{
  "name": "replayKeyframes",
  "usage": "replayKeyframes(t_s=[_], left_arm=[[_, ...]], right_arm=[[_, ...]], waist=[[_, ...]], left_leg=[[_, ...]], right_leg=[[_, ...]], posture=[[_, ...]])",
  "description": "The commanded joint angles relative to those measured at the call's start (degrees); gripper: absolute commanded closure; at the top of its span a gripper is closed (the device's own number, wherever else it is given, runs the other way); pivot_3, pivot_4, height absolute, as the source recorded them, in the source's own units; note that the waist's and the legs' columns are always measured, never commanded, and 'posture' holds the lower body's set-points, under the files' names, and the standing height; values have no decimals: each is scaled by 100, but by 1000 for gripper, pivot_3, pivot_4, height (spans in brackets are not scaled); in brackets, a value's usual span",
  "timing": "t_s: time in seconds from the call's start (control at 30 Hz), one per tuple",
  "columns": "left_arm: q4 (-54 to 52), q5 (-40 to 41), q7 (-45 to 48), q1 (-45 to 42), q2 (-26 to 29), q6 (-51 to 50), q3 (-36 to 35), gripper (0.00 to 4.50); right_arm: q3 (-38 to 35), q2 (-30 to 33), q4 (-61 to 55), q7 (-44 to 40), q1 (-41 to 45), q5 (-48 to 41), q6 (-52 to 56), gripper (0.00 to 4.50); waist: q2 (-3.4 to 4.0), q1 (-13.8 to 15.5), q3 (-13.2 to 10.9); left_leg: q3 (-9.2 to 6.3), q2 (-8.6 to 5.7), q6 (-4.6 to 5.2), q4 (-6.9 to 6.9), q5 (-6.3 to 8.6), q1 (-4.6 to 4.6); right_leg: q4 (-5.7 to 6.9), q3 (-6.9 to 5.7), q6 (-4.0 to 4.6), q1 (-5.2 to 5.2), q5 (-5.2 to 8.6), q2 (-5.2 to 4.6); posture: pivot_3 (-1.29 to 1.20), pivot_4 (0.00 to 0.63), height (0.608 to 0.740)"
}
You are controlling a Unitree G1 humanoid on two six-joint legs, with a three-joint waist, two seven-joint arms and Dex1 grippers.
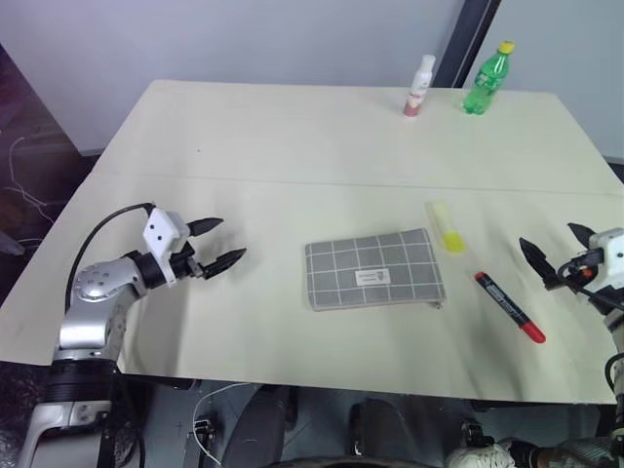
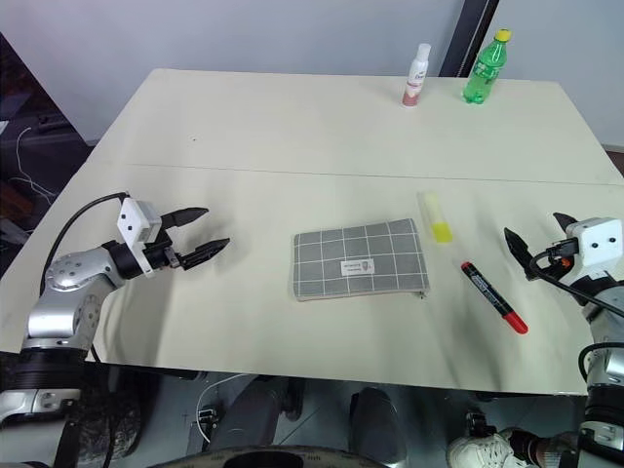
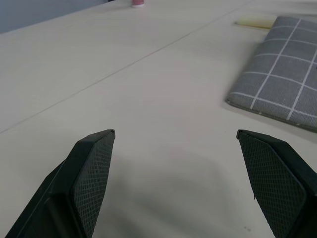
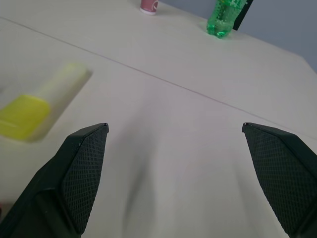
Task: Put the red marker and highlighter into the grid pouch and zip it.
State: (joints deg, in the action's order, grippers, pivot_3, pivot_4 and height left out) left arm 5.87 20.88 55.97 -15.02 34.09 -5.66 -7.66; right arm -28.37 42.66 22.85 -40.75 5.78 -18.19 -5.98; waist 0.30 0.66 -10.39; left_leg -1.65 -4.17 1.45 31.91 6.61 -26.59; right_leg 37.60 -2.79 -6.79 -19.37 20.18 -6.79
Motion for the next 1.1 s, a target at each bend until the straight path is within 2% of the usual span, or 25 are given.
replayKeyframes(t_s=[0.03,0.2,0.43,1.03,1.1], left_arm=[[-163,32,-63,-5,-86,224,-44,343],[-328,-59,-234,104,-232,232,26,343],[-263,81,220,102,-183,387,115,343],[-110,-110,493,125,-126,1073,181,343],[-79,-152,477,125,-124,1115,213,309]], right_arm=[[-99,163,-41,-24,-29,4,-105,0],[-137,195,-201,-35,-188,-59,23,0],[-204,219,-312,37,-278,-73,1,0],[-226,125,-330,173,-220,-183,145,0],[-229,100,-459,94,-212,-348,339,528]], waist=[[0,0,0],[0,2,0],[0,1,0],[0,-1,0],[0,1,0]], left_leg=[[0,0,0,0,0,0],[0,0,0,0,0,0],[1,0,0,1,0,0],[1,0,0,0,0,0],[1,0,0,0,0,0]], right_leg=[[0,0,0,0,0,0],[0,0,0,1,0,-1],[0,0,0,1,0,0],[0,0,1,1,1,-1],[0,0,1,0,1,-1]], posture=[[0,150,740],[0,150,740],[0,150,740],[0,150,740],[0,150,740]])
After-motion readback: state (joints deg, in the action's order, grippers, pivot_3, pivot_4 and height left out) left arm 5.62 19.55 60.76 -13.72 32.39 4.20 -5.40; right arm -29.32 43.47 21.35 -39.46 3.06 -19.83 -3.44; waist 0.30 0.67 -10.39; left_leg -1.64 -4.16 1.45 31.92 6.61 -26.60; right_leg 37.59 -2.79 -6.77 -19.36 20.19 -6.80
